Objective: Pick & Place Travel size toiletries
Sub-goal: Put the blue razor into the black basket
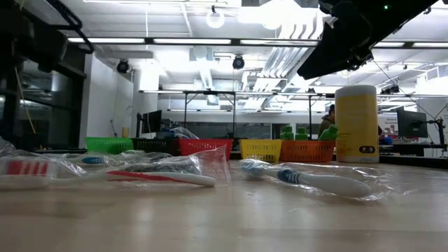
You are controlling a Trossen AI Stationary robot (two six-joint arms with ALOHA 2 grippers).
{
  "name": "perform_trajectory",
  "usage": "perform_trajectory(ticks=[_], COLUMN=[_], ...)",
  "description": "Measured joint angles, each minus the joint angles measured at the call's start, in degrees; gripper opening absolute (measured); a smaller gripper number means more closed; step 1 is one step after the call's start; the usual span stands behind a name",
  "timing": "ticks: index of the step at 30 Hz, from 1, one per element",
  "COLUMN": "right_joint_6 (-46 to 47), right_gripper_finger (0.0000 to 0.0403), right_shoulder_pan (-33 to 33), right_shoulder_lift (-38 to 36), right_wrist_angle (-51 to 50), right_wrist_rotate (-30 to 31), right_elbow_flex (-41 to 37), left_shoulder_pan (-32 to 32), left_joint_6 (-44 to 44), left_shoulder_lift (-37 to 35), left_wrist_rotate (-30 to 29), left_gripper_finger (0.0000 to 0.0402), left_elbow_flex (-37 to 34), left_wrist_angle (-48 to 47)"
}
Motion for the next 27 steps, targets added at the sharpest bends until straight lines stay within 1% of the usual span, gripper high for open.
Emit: perform_trajectory(ticks=[2, 4, 7, 9, 17, 27], right_joint_6=[0.1, 0.1, 0.1, 0.1, 0.3, 0.3], right_gripper_finger=[0.0236, 0.0236, 0.0236, 0.0236, 0.0236, 0.0236], right_shoulder_pan=[0.0, 0.0, 0.0, 0.0, 0.0, 0.0], right_shoulder_lift=[0.0, 0.0, 0.0, 0.0, 0.0, 0.0], right_wrist_angle=[0.0, 0.2, 0.4, 0.5, 0.5, 0.5], right_wrist_rotate=[0.1, 0.1, 0.1, -0.2, -0.3, -0.3], right_elbow_flex=[0.0, 0.0, 0.0, 0.0, 0.0, 0.0], left_shoulder_pan=[-0.2, -0.2, -0.1, -0.2, -0.1, -0.1], left_joint_6=[-1.5, -1.7, -1.7, -1.8, -1.8, -1.8], left_shoulder_lift=[1.4, 3.0, 5.0, 6.2, 10.5, 11.5], left_wrist_rotate=[0.9, 0.9, 1.1, 2.2, 2.9, 4.1], left_gripper_finger=[0.0176, 0.0185, 0.0187, 0.0185, 0.0159, 0.0109], left_elbow_flex=[0.0, 0.0, 0.0, 0.0, 0.0, 0.0], left_wrist_angle=[0.2, 0.2, 0.4, 0.6, 2.1, 3.5])
